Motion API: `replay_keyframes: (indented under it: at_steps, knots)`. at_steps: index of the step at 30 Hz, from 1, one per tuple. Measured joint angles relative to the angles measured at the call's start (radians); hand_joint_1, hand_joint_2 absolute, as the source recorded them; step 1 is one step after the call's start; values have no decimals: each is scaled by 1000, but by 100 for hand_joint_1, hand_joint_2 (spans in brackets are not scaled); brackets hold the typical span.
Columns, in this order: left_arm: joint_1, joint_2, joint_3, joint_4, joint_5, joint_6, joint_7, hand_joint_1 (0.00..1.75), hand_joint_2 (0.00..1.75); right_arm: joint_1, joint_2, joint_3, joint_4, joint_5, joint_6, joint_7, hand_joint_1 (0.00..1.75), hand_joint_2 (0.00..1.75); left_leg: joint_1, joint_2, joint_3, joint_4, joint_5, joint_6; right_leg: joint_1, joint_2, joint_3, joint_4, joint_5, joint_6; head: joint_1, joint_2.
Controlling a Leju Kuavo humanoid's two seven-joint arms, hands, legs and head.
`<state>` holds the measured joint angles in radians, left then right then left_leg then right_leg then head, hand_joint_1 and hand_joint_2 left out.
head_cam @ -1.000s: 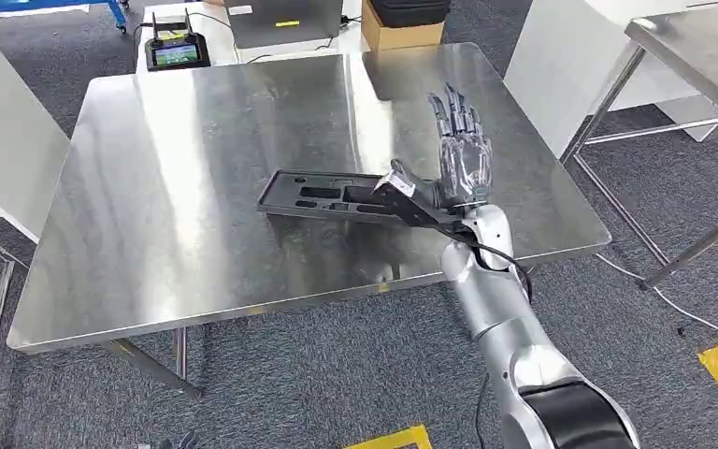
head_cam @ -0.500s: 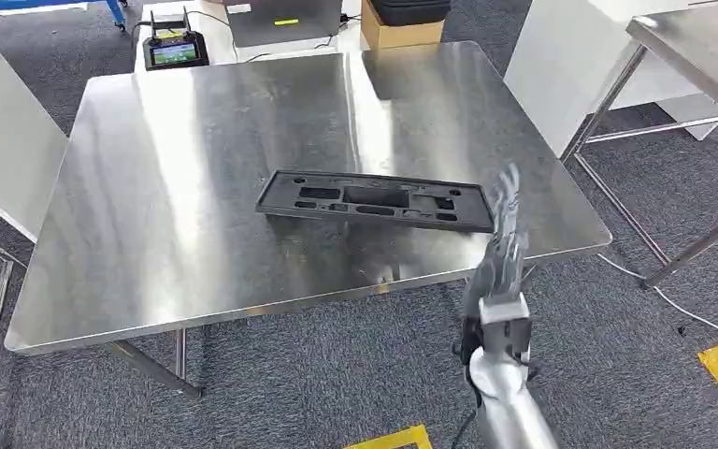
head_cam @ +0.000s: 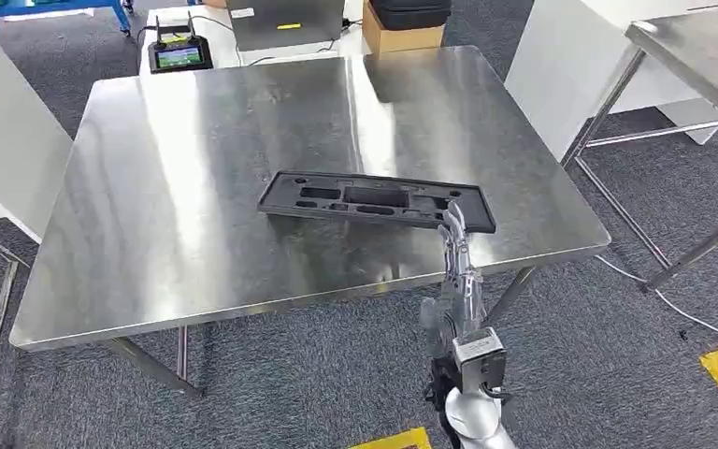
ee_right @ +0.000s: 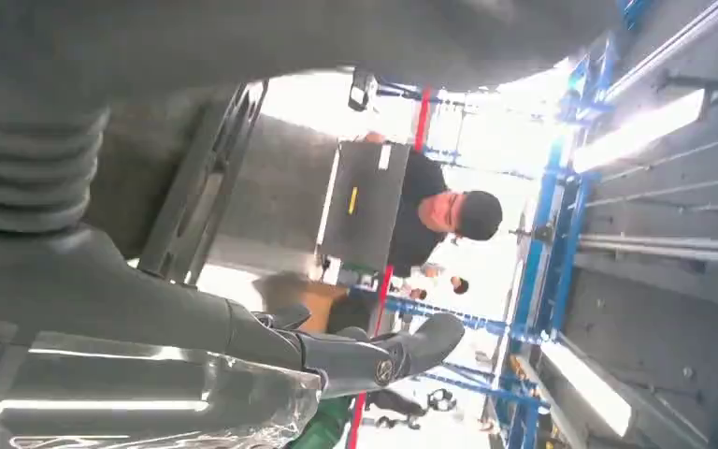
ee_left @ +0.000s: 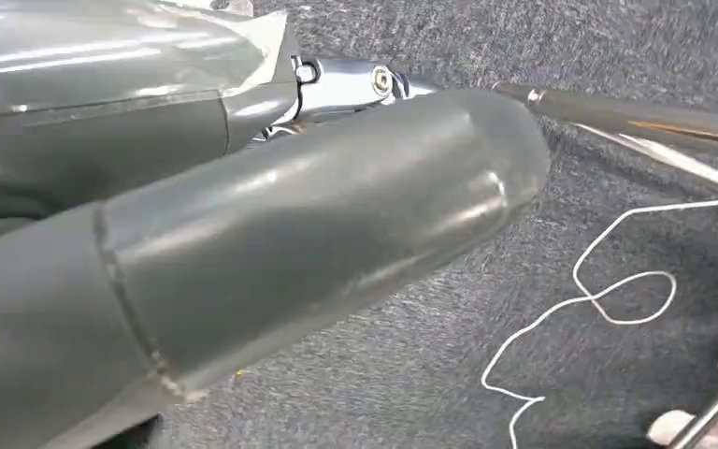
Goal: Take the parts from the cabinet and place them on the table.
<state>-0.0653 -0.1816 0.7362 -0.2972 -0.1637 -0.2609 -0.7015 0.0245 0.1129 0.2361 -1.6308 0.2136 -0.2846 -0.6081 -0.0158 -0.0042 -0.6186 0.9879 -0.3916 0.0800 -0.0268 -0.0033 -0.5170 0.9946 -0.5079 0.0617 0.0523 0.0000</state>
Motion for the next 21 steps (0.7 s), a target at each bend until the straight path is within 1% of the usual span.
replay_keyframes:
  at_steps: [1, 2, 3, 4, 5, 6, 7, 8, 9, 10, 11, 12, 13, 14, 15, 16, 17, 18, 19, 20, 21]
  knots:
    - [0, 0, 7, 0, 0, -1, 0, 0, 0, -1, 1, 2, 2, -2, 3, 0, 0, 175, -6, -1, -3, 6, -1, -9, 5, 1, -6, -9, 11, -10, -2, 0]
    - [0, -1, 13, 1, 0, -2, 1, 0, 0, -1, 1, 4, 3, -4, 5, 1, 0, 175, -4, -1, -5, 11, -1, -14, 6, 1, -10, -13, 20, -20, -1, 0]
    - [0, -2, 20, 1, 1, -2, 1, 0, 0, -1, 1, 5, 5, -6, 7, 2, 0, 175, -1, -1, -7, 10, 3, -22, 11, 1, -12, -10, 22, -24, -2, 0]
    - [0, -3, 25, 2, 3, -2, 2, 0, 0, -1, 2, 6, 6, -6, 11, 2, 0, 175, 2, 0, -7, 6, 9, -30, 15, 1, -13, -9, 26, -32, -2, 0]
    - [1, -4, 29, 2, 3, -2, 2, 0, 0, -1, 2, 6, 8, -6, 15, 2, 0, 175, 2, -1, -10, 6, 14, -38, 10, 1, -13, -14, 35, -43, -2, 0]
    - [2, -1, 36, 2, 4, -1, 2, 0, 0, -4, 2, 10, 12, -6, 16, 2, 0, 175, 8, -3, -20, 18, -2, -44, -2, -1, -11, -16, 45, -52, -2, 0]
    - [3, -1, 40, 2, 5, -1, 3, 0, 0, -4, 3, 13, 16, -6, 17, 3, 0, 175, 9, -1, -34, 54, -51, -53, -2, -1, -21, -16, 53, -62, -5, 0]
    - [3, -2, 44, 3, 5, -1, 3, 0, 0, -4, 4, 16, 18, -6, 19, 2, 0, 175, 14, -1, -57, 121, -105, -61, -2, -2, -30, -16, 60, -69, -7, 0]
    - [3, -2, 48, 3, 6, -1, 4, 0, 0, -5, 5, 18, 21, -5, 21, 2, 0, 175, 20, 0, -86, 208, -155, -69, -1, -3, -39, -15, 66, -68, -6, 0]
    - [3, -2, 51, 4, 8, 1, 5, 0, 0, -5, 5, 21, 27, -5, 24, 2, 0, 175, 24, 0, -107, 280, -190, -75, 0, -4, -48, -15, 73, -67, -7, 0]
    - [4, -2, 55, 6, 11, 3, 7, 0, 0, -6, 5, 22, 35, -3, 27, 2, 0, 175, 28, 0, -112, 321, -206, -79, 1, -5, -57, -14, 80, -66, -7, 0]
    - [6, -2, 59, 7, 14, 6, 8, 0, 0, -8, 5, 24, 42, -2, 31, 1, 0, 175, 30, 1, -93, 308, -199, -81, 0, -5, -65, -14, 86, -64, -6, 0]
    - [6, -2, 65, 7, 17, 7, 10, 0, 0, -11, 5, 25, 48, -2, 34, -1, 0, 175, 34, 1, -43, 243, -173, -81, -1, -5, -72, -13, 92, -61, -7, 0]
    - [6, -2, 70, 7, 17, 7, 10, 0, 0, -15, 5, 27, 53, -2, 35, -2, 0, 175, 36, 1, 20, 151, -143, -82, -2, -4, -79, -13, 96, -55, -7, 0]
    - [5, -2, 72, 7, 17, 7, 11, 0, 0, -19, 5, 29, 57, -2, 35, -2, 0, 175, 37, 1, 93, 46, -116, -80, -3, -4, -83, -12, 103, -51, -7, 0]
    - [2, -2, 74, 7, 17, 7, 11, 0, 0, -23, 5, 31, 59, -2, 35, -3, 0, 175, 36, -1, 123, -11, -126, -77, -1, -3, -84, -11, 109, -43, -7, 0]
    - [2, -3, 74, 7, 17, 7, 13, 0, 0, -26, 5, 31, 61, -2, 35, -4, 0, 175, 27, -2, 117, -6, -108, -70, 5, -5, -84, -15, 114, -35, -3, 0]
    - [2, -4, 78, 8, 17, 6, 14, 0, 0, -31, 6, 32, 64, 0, 36, -6, 0, 175, 24, -1, 112, 0, -108, -63, 3, -6, -85, -15, 119, -28, -6, 0]
    - [3, -4, 81, 8, 17, 6, 15, 0, 0, -32, 7, 35, 68, 0, 37, -7, 0, 175, 21, -2, 109, 3, -104, -56, 0, -6, -84, -18, 124, -20, -3, 0]
    - [4, -5, 83, 8, 17, 5, 14, 0, 0, -32, 7, 37, 70, 0, 37, -9, 0, 175, 19, -1, 107, 0, -96, -46, 1, -6, -84, -23, 134, -12, -5, 0]
    - [4, -7, 86, 8, 17, 4, 14, 0, 0, -32, 7, 37, 72, 0, 37, -11, 0, 175, 29, 3, 103, -14, -77, -31, 8, -5, -90, -17, 130, -7, -3, 0]
